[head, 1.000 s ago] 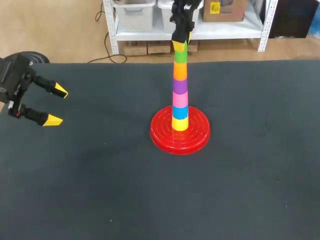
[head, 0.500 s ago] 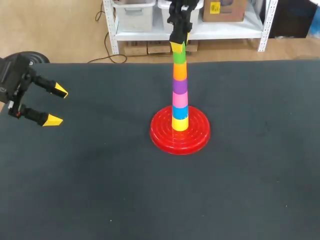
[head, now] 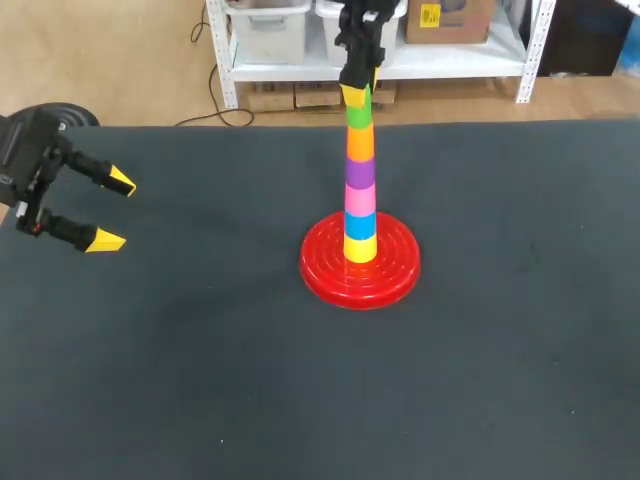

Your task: Pick up and stack the cylinders on the red base in this order: pink,purple,orange,green

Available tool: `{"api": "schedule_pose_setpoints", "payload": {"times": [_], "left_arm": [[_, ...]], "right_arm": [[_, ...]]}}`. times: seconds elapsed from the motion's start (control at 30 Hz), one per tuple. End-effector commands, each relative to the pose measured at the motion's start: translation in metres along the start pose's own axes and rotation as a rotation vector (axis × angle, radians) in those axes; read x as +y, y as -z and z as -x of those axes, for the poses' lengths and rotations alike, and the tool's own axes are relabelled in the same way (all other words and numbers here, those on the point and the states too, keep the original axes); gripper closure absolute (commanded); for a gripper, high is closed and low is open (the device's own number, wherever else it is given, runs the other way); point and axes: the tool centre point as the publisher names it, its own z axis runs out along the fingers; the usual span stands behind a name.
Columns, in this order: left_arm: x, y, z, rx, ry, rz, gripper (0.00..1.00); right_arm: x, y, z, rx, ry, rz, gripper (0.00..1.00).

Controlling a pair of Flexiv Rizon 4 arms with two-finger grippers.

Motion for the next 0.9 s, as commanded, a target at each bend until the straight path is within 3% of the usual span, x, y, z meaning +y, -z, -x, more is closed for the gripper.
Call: {"api": "schedule_pose_setpoints", "payload": {"times": [0.03, 0.9], "left_arm": [[0.000, 0.000, -0.001, -0.003, -0.003, 0.002, 0.00], [0.000, 0.000, -0.001, -0.003, -0.003, 0.002, 0.00]], "right_arm": [[-0.004, -0.009, -0.001, 0.001, -0.003, 0.016, 1.00], [-0.002, -0.001, -0.001, -0.019, -0.001, 0.009, 1.00]]}}
